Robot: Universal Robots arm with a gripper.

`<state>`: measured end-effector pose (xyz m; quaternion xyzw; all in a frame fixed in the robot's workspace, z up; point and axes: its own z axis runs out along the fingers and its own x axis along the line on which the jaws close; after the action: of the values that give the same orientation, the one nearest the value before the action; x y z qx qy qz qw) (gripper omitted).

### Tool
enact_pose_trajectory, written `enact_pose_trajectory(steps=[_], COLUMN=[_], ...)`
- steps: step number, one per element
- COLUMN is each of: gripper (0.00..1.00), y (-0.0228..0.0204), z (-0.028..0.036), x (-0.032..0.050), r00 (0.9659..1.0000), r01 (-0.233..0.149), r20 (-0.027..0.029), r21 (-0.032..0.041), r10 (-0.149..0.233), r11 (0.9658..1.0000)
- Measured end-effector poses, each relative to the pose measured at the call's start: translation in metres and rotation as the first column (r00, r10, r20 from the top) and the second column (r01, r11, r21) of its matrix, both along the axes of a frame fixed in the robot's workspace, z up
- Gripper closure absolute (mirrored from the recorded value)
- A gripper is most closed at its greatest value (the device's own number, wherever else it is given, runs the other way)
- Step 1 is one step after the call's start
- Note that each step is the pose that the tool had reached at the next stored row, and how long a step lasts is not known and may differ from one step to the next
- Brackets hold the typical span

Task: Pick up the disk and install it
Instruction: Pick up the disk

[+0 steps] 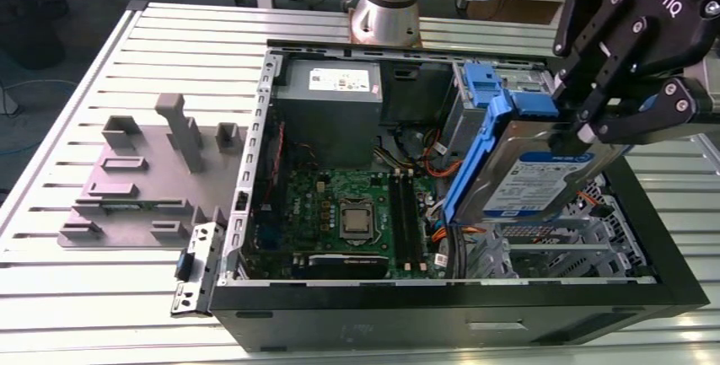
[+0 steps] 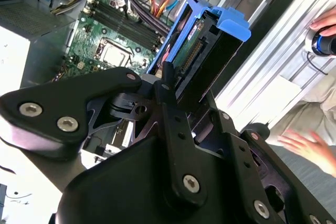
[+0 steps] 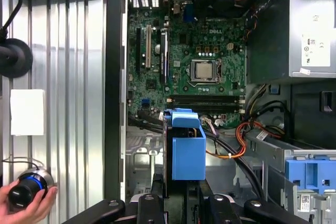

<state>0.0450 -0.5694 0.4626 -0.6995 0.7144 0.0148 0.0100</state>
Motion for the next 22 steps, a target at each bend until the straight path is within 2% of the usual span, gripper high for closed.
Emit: enact_pose_trajectory(steps=[10,15,19,22], gripper=[0.65,0.65,0.65,0.65], y=[0.0002,-0.0001,-0.0019,-0.005], z=[-0.0016,-0.0017,-0.0017,-0.0017], x=[0.0129,0.0221,0.0248,0.0259], r00=[1.0,0.9999,0.9999,0.9998], r01=[0.005,0.013,0.016,0.02], r20=[0.0,0.0,-0.0002,-0.0004], r21=[-0.0007,-0.0014,-0.0013,-0.0013], r10=[-0.005,-0.013,-0.016,-0.02], r11=[1.0,0.9999,0.9999,0.9998])
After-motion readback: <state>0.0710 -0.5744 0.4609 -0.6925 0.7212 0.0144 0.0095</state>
